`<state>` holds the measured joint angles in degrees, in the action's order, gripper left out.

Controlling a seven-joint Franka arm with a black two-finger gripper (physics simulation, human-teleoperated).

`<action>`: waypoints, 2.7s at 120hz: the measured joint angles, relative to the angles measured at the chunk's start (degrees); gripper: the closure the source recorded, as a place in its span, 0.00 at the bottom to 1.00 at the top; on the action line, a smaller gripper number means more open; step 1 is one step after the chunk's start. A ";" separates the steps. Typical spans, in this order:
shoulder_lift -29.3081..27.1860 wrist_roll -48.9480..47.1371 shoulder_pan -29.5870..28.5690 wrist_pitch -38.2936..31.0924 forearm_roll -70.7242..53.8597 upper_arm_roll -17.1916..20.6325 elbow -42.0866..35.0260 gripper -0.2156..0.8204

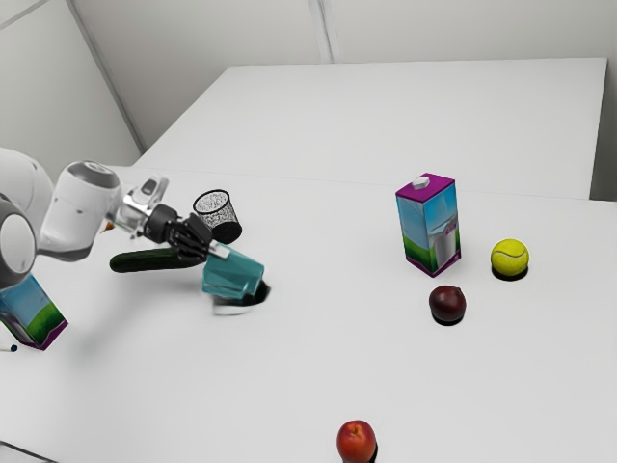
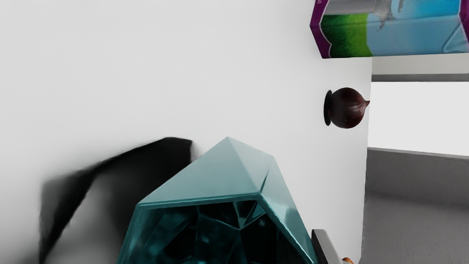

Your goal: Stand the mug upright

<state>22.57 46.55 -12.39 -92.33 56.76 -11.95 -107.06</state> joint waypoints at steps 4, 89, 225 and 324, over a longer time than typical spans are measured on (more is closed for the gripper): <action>-0.94 0.07 -0.02 -0.02 -0.06 0.06 -0.04 0.94; -13.12 -20.89 0.62 -19.97 -52.13 19.37 1.26 0.96; -13.40 -39.22 0.86 -25.31 -60.14 23.69 2.08 0.29; -17.35 -40.76 0.75 -1.90 -55.38 23.68 19.94 0.21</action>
<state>5.22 5.79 -11.64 -94.23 1.38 11.73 -87.12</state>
